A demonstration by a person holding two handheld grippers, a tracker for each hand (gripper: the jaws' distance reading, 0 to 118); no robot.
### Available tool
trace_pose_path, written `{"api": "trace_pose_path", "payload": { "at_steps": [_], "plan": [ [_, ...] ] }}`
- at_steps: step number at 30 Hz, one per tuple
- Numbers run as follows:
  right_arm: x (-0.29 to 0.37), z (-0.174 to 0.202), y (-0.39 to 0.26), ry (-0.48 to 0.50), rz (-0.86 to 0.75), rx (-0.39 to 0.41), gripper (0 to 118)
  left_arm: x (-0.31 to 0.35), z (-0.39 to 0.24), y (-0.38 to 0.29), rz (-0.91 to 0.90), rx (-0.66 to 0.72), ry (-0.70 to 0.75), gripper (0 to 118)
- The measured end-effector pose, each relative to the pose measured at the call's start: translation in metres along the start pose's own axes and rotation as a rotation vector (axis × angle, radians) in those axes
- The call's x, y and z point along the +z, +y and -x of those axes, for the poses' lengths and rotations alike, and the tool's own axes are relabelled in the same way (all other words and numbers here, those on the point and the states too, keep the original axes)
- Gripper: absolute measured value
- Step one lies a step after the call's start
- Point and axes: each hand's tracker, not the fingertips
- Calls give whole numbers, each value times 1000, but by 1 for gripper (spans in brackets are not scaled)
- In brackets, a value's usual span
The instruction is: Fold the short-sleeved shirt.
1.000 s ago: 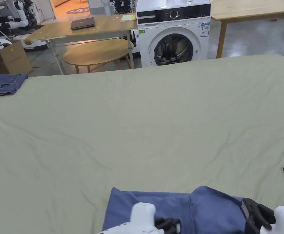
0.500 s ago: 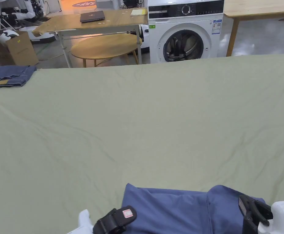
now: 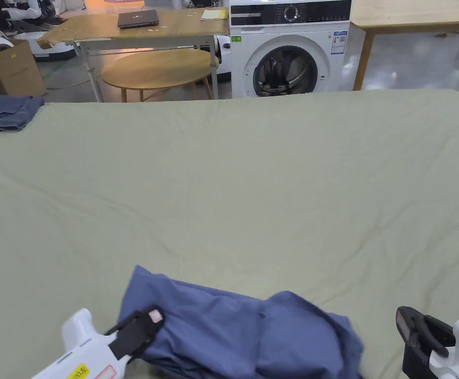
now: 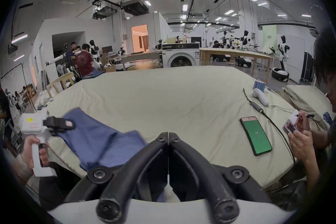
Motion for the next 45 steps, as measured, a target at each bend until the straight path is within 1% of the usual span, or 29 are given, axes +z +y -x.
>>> {"api": "trace_pose_path", "payload": {
  "at_steps": [1,4,5,8,9,12,13,15,17,18,19,20,21,23,24,26,29,30,31,32,33,35,37,38,40,41,42,43,45],
  "plan": [
    [1,-1,-1,0,-1,-2,0,9,-13,7,-26,-175,48,12],
    [2,1,-2,-2,-8,8,0,27,-61,8,-50,-441,14,12],
    [4,1,-2,1,-10,11,0,29,-85,-2,-52,-557,-2,12],
    [8,1,-2,4,-20,0,0,24,-151,-51,-46,-860,-24,12],
    [10,-1,-2,4,-22,-1,0,17,-170,-75,-17,-985,7,12],
    [15,-6,-4,-5,-24,3,0,-11,-193,-150,52,-1333,57,12],
    [16,-10,-5,-7,-24,-1,0,-19,-198,-173,88,-1425,83,12],
    [18,-16,-6,-16,-24,-12,0,-39,-201,-207,160,-1498,128,12],
    [20,-22,-7,-24,-27,-19,0,-56,-197,-221,218,-1465,176,13],
    [21,-24,-7,-26,-28,-21,0,-61,-193,-220,258,-1420,182,25],
    [22,-25,-7,-27,-29,-21,0,-60,-196,-214,272,-1349,146,43],
    [22,-26,-7,-28,-29,-17,0,-53,-201,-205,268,-1281,107,58],
    [23,-27,-6,-28,-28,-8,0,-38,-207,-186,232,-1141,-15,69],
    [23,-27,-7,-28,-29,0,0,-12,-214,-139,160,-796,-165,71],
    [22,-27,-7,-25,-27,-2,0,1,-214,-117,143,-664,-239,75],
    [20,-28,-7,-22,-18,-8,0,16,-209,-82,134,-513,-311,82],
    [14,-26,-7,4,4,-19,0,10,-176,-49,113,-293,-310,82],
    [11,-24,-6,26,25,-22,0,-4,-164,-48,162,-260,-245,79],
    [8,-21,-7,48,42,-25,0,-16,-152,-48,235,-252,-180,63],
    [4,-18,-7,76,62,-34,0,-26,-142,-50,305,-234,-137,36],
    [-1,-16,-7,105,83,-49,0,-36,-130,-55,384,-190,-138,7],
    [-10,-10,-9,174,123,-86,0,-43,-125,-80,449,-94,-130,5],
    [-21,-3,-11,236,155,-116,0,-46,-118,-98,497,-42,-216,5],
    [-29,-1,-14,274,176,-150,0,-48,-118,-109,512,-29,-225,5],
    [-42,4,-20,334,213,-223,0,-50,-123,-119,514,-61,-214,5],
    [-50,5,-23,393,240,-274,0,-48,-125,-119,496,-72,-202,5],
    [-58,6,-28,485,272,-326,0,-43,-123,-112,470,-59,-210,5],
    [-64,8,-34,548,288,-373,0,-38,-120,-102,433,-36,-237,5],
    [-76,9,-50,648,328,-419,0,-25,-111,-79,339,-31,-265,5]
  ]
}}
